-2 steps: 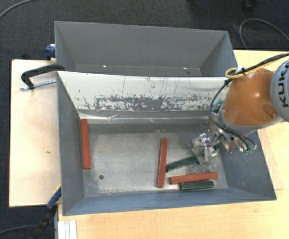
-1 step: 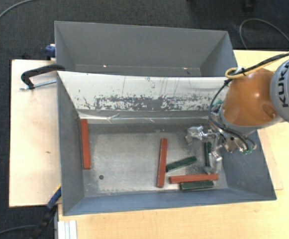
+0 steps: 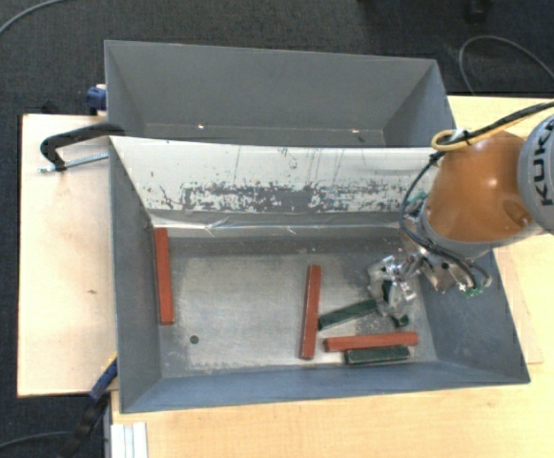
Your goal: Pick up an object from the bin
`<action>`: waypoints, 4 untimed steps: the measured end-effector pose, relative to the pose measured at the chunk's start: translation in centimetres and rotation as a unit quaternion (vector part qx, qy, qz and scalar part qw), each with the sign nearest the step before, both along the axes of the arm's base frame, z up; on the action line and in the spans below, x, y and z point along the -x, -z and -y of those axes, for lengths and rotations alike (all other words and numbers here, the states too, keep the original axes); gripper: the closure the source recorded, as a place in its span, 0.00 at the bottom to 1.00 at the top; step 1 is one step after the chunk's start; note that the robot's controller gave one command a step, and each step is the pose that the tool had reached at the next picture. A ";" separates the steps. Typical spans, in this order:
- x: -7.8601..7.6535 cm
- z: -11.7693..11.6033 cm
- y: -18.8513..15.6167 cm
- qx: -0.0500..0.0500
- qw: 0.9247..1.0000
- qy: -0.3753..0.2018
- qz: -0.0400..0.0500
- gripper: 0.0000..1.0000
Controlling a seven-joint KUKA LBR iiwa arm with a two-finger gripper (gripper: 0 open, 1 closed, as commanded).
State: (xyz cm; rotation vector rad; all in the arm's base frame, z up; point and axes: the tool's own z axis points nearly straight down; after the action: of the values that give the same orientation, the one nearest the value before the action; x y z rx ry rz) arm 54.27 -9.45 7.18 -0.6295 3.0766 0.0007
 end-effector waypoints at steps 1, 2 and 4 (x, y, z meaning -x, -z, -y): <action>0.0 0.0 0.0 0.000 1.000 0.000 0.000 0.00; -1.6 -1.1 0.1 0.000 0.994 -0.107 0.003 0.00; -1.5 -4.5 0.0 0.000 0.912 -0.410 0.004 0.00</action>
Offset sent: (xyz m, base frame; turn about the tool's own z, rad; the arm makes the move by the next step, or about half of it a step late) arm 0.0000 0.0000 0.0000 0.0000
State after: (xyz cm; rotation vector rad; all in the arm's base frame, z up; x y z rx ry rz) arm 55.80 -4.99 7.20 -1.8309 2.5429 -0.0015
